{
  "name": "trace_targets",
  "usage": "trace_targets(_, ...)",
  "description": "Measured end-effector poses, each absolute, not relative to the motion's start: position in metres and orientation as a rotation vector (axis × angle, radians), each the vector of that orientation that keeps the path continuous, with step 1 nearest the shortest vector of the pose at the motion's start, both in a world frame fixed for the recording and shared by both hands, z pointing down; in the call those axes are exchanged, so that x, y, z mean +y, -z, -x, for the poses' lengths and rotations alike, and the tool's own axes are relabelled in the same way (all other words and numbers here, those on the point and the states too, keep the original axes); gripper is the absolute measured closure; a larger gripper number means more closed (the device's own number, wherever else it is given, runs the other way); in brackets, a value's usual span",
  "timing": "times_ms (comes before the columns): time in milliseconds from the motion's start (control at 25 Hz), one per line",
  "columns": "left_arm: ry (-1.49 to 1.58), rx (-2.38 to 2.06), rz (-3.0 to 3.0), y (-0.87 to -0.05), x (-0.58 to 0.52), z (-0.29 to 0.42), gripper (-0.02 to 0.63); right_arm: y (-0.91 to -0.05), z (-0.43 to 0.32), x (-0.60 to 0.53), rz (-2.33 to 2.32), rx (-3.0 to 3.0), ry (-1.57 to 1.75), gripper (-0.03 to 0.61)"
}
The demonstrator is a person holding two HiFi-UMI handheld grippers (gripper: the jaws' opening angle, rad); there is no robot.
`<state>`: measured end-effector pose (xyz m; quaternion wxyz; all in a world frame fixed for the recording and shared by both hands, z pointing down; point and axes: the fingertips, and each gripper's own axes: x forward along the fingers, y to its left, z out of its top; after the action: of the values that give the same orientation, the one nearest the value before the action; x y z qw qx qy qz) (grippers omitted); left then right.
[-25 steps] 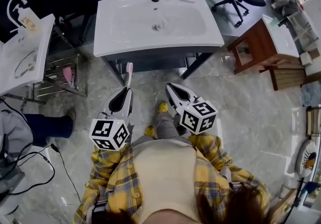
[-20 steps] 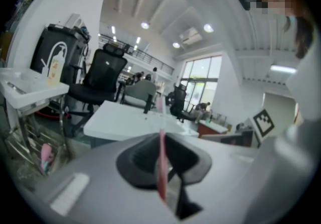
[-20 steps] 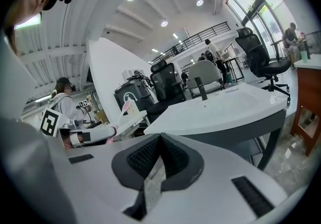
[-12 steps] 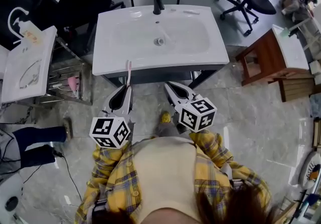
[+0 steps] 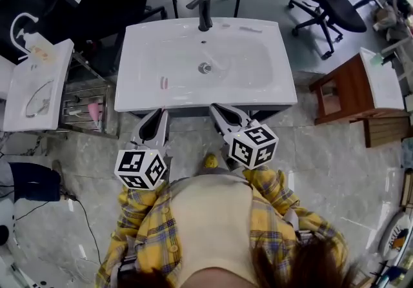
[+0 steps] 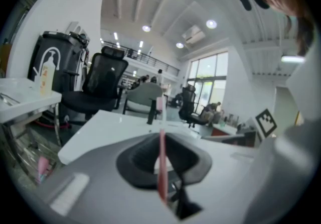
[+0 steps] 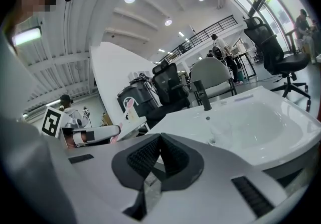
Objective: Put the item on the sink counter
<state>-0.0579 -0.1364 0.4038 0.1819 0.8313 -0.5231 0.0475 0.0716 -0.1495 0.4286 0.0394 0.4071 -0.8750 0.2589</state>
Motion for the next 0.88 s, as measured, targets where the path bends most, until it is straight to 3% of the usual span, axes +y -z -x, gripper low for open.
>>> trace_targets(880, -0.2, -1.611, -2.276, -0.417, -0.216, 0.083, 0.574, -0.442, -0.061, -0.222, -1.148, -2.684, -0.813, 0.566)
